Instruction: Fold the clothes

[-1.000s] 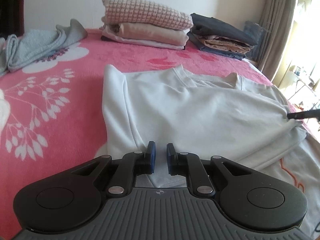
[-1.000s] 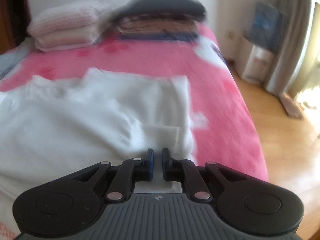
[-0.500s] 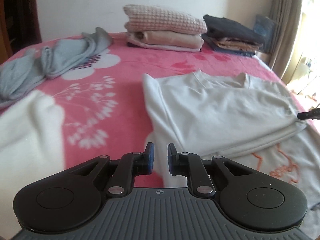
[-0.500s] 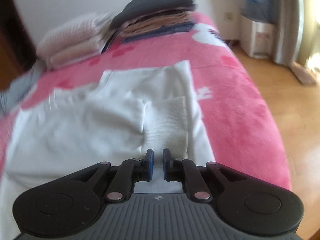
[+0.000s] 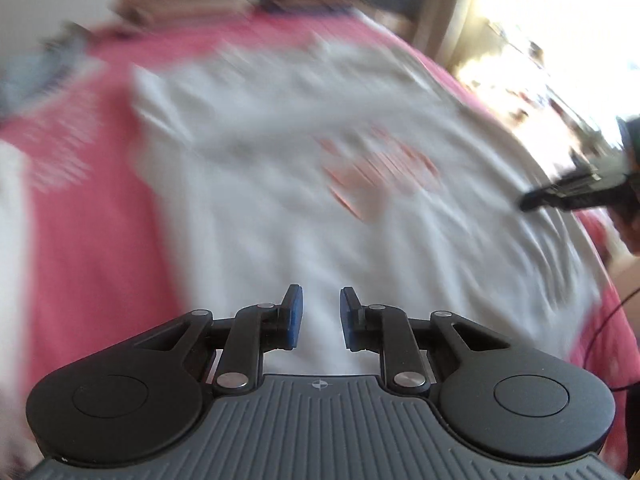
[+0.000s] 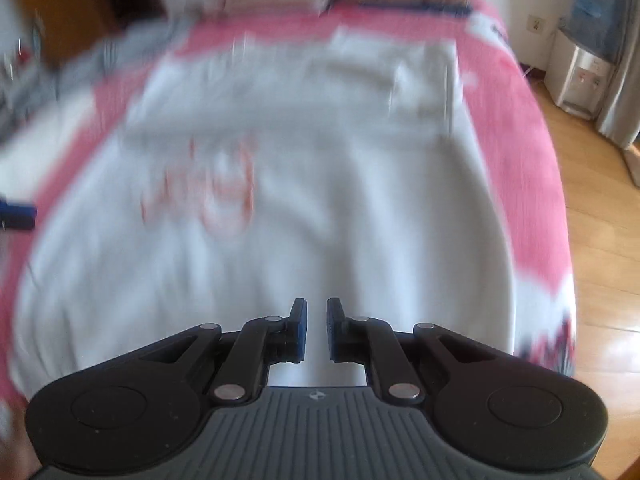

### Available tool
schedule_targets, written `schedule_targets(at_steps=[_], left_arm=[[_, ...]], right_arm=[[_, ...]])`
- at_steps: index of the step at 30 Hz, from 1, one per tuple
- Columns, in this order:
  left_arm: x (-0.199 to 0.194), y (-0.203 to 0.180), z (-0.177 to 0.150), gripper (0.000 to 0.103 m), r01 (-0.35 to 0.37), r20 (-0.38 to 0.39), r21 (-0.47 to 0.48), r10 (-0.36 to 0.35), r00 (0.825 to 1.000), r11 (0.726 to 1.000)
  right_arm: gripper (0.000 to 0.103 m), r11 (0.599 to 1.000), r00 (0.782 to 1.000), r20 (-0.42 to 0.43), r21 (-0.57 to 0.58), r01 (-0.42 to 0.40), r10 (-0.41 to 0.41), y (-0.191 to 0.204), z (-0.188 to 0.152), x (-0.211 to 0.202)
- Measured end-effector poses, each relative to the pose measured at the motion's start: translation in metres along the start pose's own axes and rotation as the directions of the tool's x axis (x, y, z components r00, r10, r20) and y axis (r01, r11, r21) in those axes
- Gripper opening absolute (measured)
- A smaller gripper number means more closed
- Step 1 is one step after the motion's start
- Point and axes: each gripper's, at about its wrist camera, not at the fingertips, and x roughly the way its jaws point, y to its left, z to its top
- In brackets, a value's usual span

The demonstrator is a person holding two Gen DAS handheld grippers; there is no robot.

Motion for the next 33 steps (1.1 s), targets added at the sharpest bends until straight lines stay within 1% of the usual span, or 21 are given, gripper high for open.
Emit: schedule_targets(at_steps=[1, 3, 4, 5, 6, 7, 8, 9, 10, 11, 13, 16, 18, 20, 23, 25, 26, 29, 33], left_arm=[[0.005, -0.012, -0.013, 0.020, 0.032, -0.019, 0.023, -0.032, 0.999, 0.999], [0.008, -0.030, -0.042, 0.020, 0.090, -0.068, 0.065, -0.086, 0.994, 0.994], [0.009, -0.038, -0.055, 0.020, 0.104, -0.101, 0.079, -0.096, 0.990, 0.991], [0.008, -0.044, -0.069, 0.020, 0.102, -0.130, 0.106, -0.088, 0.988, 0.989], [0.005, -0.050, -0.080, 0.021, 0.092, -0.132, 0.148, -0.072, 0.989, 0.985], [-0.001, -0.055, -0.087, 0.021, 0.079, -0.120, 0.192, -0.057, 0.991, 0.978], [-0.005, -0.058, -0.091, 0.022, 0.077, -0.123, 0.226, -0.049, 0.991, 0.971], [-0.007, -0.059, -0.092, 0.022, 0.078, -0.134, 0.240, -0.047, 0.990, 0.968], [-0.007, -0.058, -0.092, 0.022, 0.079, -0.141, 0.233, -0.047, 0.989, 0.969], [-0.007, -0.056, -0.090, 0.022, 0.081, -0.148, 0.215, -0.050, 0.988, 0.973], [-0.004, -0.054, -0.086, 0.022, 0.086, -0.162, 0.185, -0.056, 0.985, 0.979], [-0.006, -0.058, -0.082, 0.022, 0.080, -0.170, 0.185, -0.048, 0.984, 0.980], [-0.008, -0.061, -0.080, 0.022, 0.075, -0.170, 0.193, -0.042, 0.985, 0.978], [-0.013, -0.064, -0.080, 0.025, 0.076, -0.168, 0.200, -0.042, 0.985, 0.977], [-0.021, -0.065, -0.078, 0.031, 0.077, -0.151, 0.200, -0.047, 0.987, 0.977], [-0.021, -0.066, -0.073, 0.032, 0.065, -0.131, 0.204, -0.038, 0.991, 0.977], [-0.019, -0.067, -0.069, 0.033, 0.051, -0.121, 0.212, -0.025, 0.992, 0.976], [-0.014, -0.071, -0.055, 0.034, 0.026, -0.074, 0.219, -0.010, 0.997, 0.975], [-0.006, -0.078, -0.042, 0.036, -0.005, -0.001, 0.236, 0.005, 1.000, 0.972]], right_arm=[[0.011, 1.000, 1.000, -0.023, -0.015, 0.002, -0.002, 0.000, -0.018, 0.000], [0.011, 0.998, 1.000, -0.008, -0.067, 0.011, -0.012, 0.002, -0.057, -0.014], [0.011, 0.998, 1.000, -0.012, -0.065, 0.001, -0.001, -0.002, -0.074, -0.023], [0.011, 0.999, 0.999, -0.031, -0.048, -0.012, 0.010, -0.007, -0.089, -0.033], [0.011, 0.999, 0.999, -0.037, -0.036, -0.013, 0.011, -0.008, -0.104, -0.044], [0.011, 1.000, 0.997, -0.076, -0.023, -0.014, 0.013, -0.010, -0.117, -0.051], [0.011, 1.000, 0.994, -0.111, -0.014, -0.005, 0.003, -0.011, -0.128, -0.057], [0.011, 1.000, 0.990, -0.142, -0.006, 0.006, -0.007, -0.014, -0.136, -0.063], [0.011, 1.000, 0.984, -0.175, -0.001, 0.021, -0.021, -0.017, -0.140, -0.067], [0.011, 0.999, 0.981, -0.189, -0.005, 0.047, -0.047, -0.018, -0.136, -0.071], [0.011, 0.998, 0.991, -0.113, -0.025, 0.065, -0.067, -0.017, -0.120, -0.084], [0.011, 0.999, 1.000, 0.006, -0.020, 0.031, -0.031, -0.010, -0.087, -0.085], [0.011, 0.997, 0.999, 0.029, -0.070, 0.038, -0.036, 0.000, -0.075, -0.073], [0.011, 0.997, 0.999, 0.008, -0.071, 0.043, -0.042, -0.001, -0.078, -0.059], [0.012, 0.995, 1.000, 0.023, -0.094, 0.018, -0.016, 0.006, -0.071, -0.058], [0.012, 0.994, 0.999, 0.034, -0.110, 0.001, 0.003, 0.011, -0.067, -0.057], [0.012, 0.992, 0.999, 0.040, -0.124, -0.020, 0.025, 0.020, -0.060, -0.059], [0.012, 0.984, 0.997, 0.018, -0.165, -0.072, 0.076, 0.044, -0.040, -0.056], [0.012, 0.955, 0.995, -0.029, -0.280, -0.101, 0.097, 0.078, -0.022, -0.038]])
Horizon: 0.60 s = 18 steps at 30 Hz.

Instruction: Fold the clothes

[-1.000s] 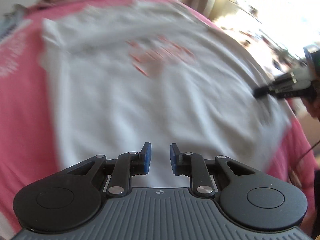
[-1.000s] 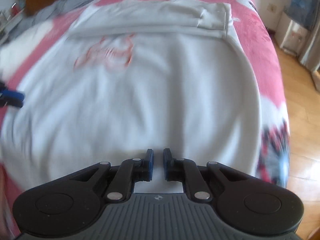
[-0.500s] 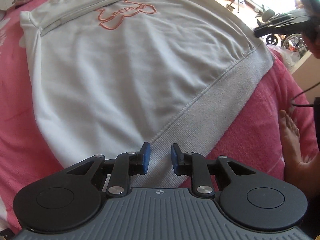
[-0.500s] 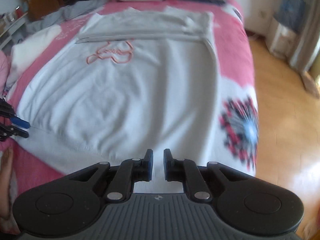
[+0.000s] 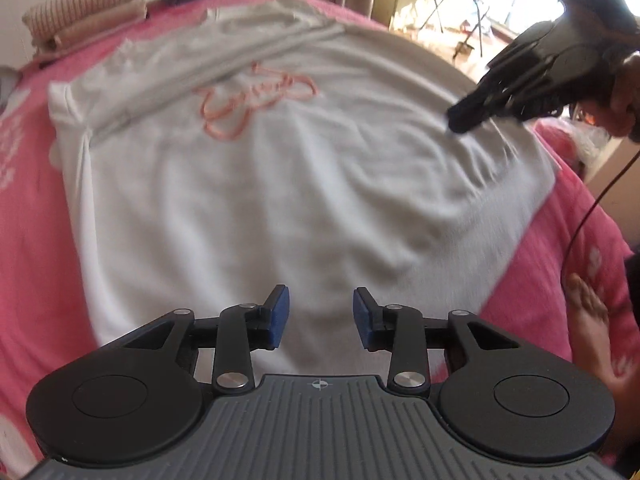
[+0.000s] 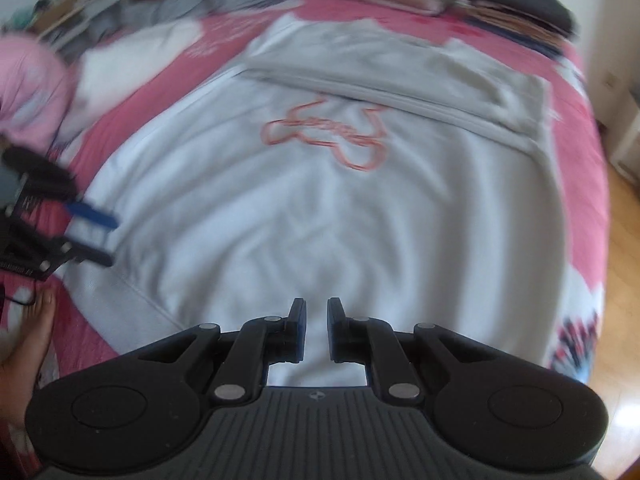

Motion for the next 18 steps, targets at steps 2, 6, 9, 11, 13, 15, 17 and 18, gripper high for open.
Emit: schedule_targets(at_steps=[2, 6, 9, 11, 13, 15, 17, 18], left_arm=[[0.006, -0.004, 0.003, 0.036, -0.027, 0.023, 0.020, 0.026, 0.999, 0.999], [0.020, -0.010, 0.002, 0.037, -0.021, 0.000, 0.039, 0.021, 1.000, 0.999], [0.026, -0.016, -0.008, 0.038, 0.011, -0.059, 0.061, -0.007, 0.998, 0.998], [0.023, -0.022, -0.015, 0.043, 0.022, -0.065, 0.099, -0.016, 0.998, 0.995], [0.019, -0.025, -0.019, 0.044, 0.031, -0.072, 0.113, -0.023, 0.997, 0.993], [0.015, -0.025, -0.019, 0.044, 0.037, -0.075, 0.105, -0.029, 0.997, 0.994], [0.012, -0.022, -0.016, 0.045, 0.035, -0.071, 0.080, -0.030, 0.997, 0.996], [0.010, -0.019, -0.014, 0.046, 0.035, -0.064, 0.068, -0.030, 0.997, 0.997]], right_arm=[[0.012, 0.999, 1.000, -0.004, -0.025, -0.022, 0.022, 0.010, 0.007, 0.012], [0.012, 0.996, 1.000, -0.013, -0.082, -0.028, 0.027, 0.032, 0.007, 0.036], [0.012, 0.989, 0.997, -0.049, -0.138, -0.059, 0.053, 0.049, -0.004, 0.048], [0.012, 0.980, 0.994, -0.071, -0.177, -0.095, 0.084, 0.061, -0.013, 0.050], [0.013, 0.966, 0.984, -0.096, -0.195, -0.166, 0.150, 0.068, -0.019, 0.046], [0.015, 0.955, 0.969, -0.116, -0.176, -0.237, 0.219, 0.071, -0.020, 0.041], [0.018, 0.959, 0.966, -0.101, -0.138, -0.249, 0.237, 0.070, -0.018, 0.039], [0.019, 0.963, 0.968, -0.092, -0.120, -0.242, 0.232, 0.068, -0.016, 0.038]])
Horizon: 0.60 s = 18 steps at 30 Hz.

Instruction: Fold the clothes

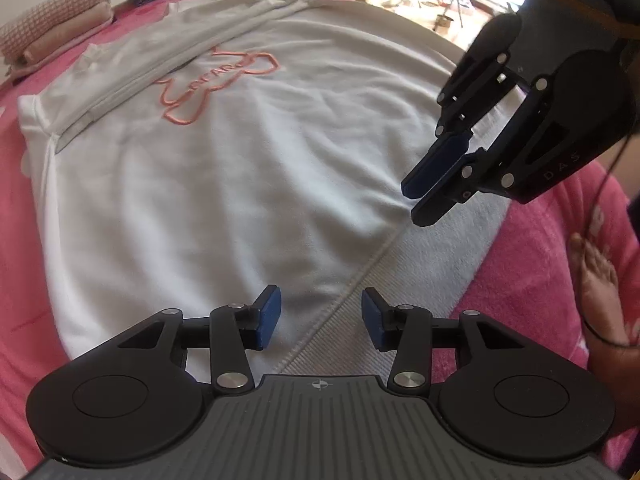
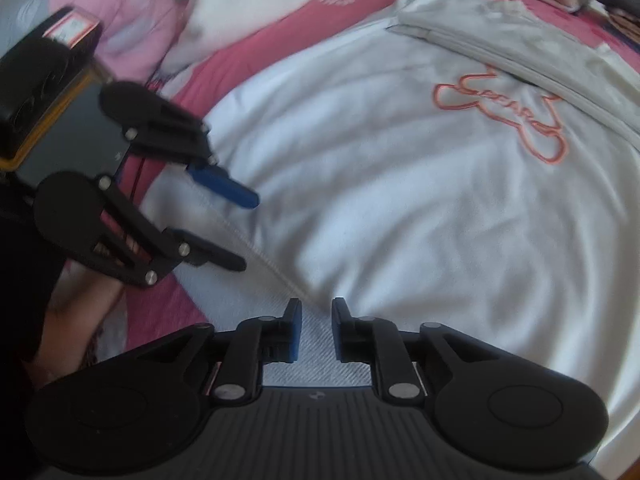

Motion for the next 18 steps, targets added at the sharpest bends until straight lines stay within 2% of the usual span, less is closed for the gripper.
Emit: schedule_targets(at_steps=[5, 7, 10, 14, 16, 18], left_arm=[[-0.006, 0.009, 0.009, 0.060, -0.024, 0.035, -0.058, 0.026, 0.999, 0.998], [-0.004, 0.014, 0.012, 0.070, -0.053, 0.005, -0.106, 0.054, 0.999, 0.993], [0.002, 0.025, 0.015, 0.070, -0.103, -0.068, -0.196, 0.092, 0.993, 0.975], [0.009, 0.039, 0.016, 0.070, -0.162, -0.138, -0.310, 0.124, 0.983, 0.937], [0.011, 0.041, 0.017, 0.071, -0.180, -0.162, -0.341, 0.131, 0.978, 0.923], [0.014, 0.041, 0.018, 0.074, -0.199, -0.189, -0.360, 0.137, 0.972, 0.911]], right_arm=[[0.029, 0.991, 0.996, 0.054, 0.123, 0.060, -0.067, -0.017, 0.009, -0.012], [0.043, 0.979, 0.992, 0.065, 0.182, 0.095, -0.109, -0.024, 0.010, -0.018], [0.046, 0.956, 0.983, 0.032, 0.241, 0.168, -0.181, -0.031, 0.006, -0.021], [0.050, 0.920, 0.974, 0.022, 0.334, 0.206, -0.226, -0.040, 0.001, -0.024], [0.060, 0.898, 0.970, 0.025, 0.384, 0.215, -0.243, -0.043, -0.001, -0.026], [0.066, 0.880, 0.964, 0.024, 0.415, 0.230, -0.264, -0.045, -0.003, -0.027]])
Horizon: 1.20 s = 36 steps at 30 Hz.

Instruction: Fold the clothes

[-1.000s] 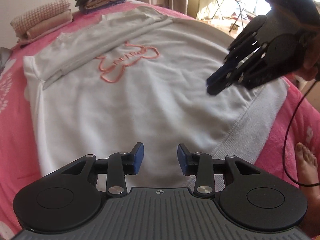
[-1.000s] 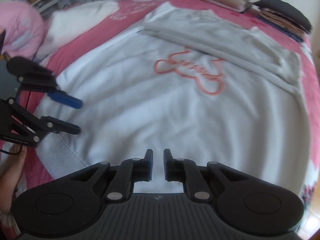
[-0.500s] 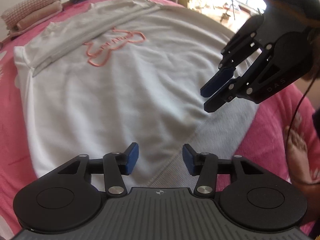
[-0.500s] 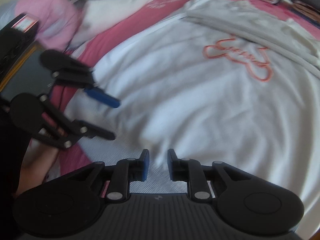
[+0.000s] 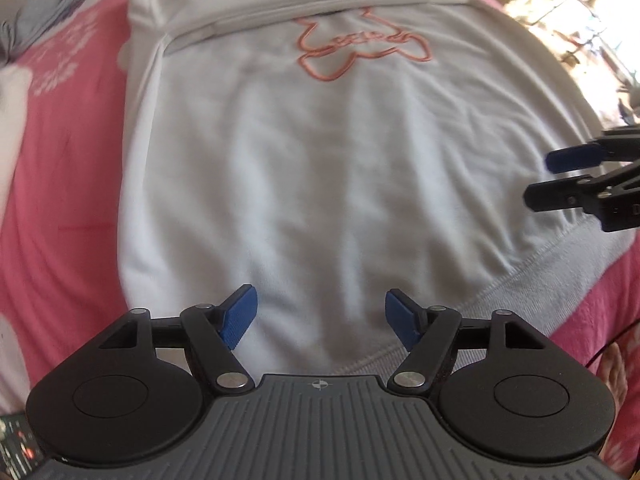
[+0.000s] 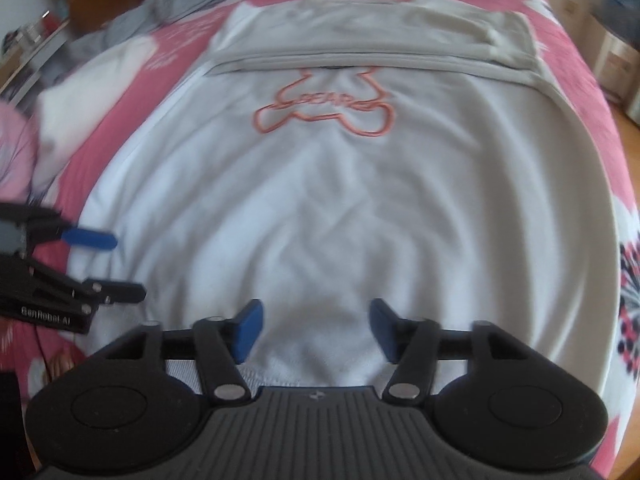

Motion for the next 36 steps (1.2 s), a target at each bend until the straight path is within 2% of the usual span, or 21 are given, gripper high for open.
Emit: schedule_targets(at_steps=[5, 10, 36], left_arm=[[0.003, -0.005, -0.001, 0.088, -0.029, -0.037, -0.055, 0.027, 0.999, 0.998], [0.007, -0.010, -0.005, 0.095, -0.053, -0.073, -0.062, 0.048, 0.996, 0.997], [0.002, -0.005, -0.019, 0.103, -0.106, -0.082, -0.123, 0.096, 0.992, 0.987]], right_arm=[[0.066, 0.998, 0.999, -0.001, 0.043, 0.051, -0.051, -0.007, -0.001, 0.001], [0.067, 0.994, 0.997, -0.003, 0.075, 0.078, -0.078, -0.012, 0.000, 0.003], [0.071, 0.992, 0.996, -0.006, 0.087, 0.086, -0.086, -0.014, 0.001, 0.007]])
